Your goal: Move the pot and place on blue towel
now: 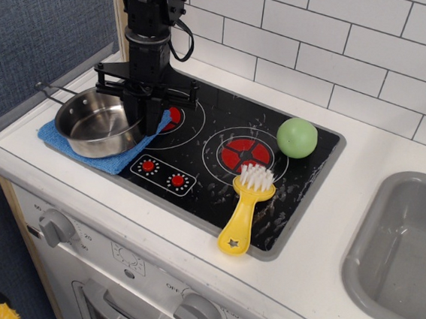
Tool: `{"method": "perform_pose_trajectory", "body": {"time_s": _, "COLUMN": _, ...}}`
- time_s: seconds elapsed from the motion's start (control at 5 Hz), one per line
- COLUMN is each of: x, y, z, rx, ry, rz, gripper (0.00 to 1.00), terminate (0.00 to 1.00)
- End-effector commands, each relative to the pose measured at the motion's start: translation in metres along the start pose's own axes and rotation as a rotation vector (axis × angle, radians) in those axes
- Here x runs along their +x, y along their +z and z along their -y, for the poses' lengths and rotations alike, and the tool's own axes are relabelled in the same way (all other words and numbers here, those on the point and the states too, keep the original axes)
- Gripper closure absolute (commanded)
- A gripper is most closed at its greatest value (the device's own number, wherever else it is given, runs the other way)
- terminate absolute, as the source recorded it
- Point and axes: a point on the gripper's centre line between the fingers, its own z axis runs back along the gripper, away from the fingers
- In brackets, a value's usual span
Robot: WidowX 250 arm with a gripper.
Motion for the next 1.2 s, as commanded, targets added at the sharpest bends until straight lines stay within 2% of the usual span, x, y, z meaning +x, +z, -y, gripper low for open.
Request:
{"method": "perform_pose_trajectory", "body": {"time_s": 0.0, "x": 0.001, "y": 0.028, "z": 0.016, "rx": -0.048, "ry": -0.069, "rz": 0.068, "gripper": 0.00, "terminate": 0.00}}
{"method": "perform_pose_trajectory", "body": {"time_s": 0.2, "x": -0.006, "y": 0.049, "z": 0.037, "rx": -0.136, "ry": -0.213, "rz": 0.134, "gripper": 0.00, "terminate": 0.00}}
{"method": "perform_pose_trajectory", "body": {"time_s": 0.4, "x": -0.012, "y": 0.060, "z": 0.047, "rx": -0.150, "ry": -0.305, "rz": 0.164, "gripper": 0.00, "terminate": 0.00}}
{"method": "perform_pose_trajectory", "body": {"time_s": 1.0, "x": -0.011, "y": 0.055, "z": 0.055, "rx": -0.129, "ry": -0.375, "rz": 0.130, "gripper": 0.00, "terminate": 0.00}}
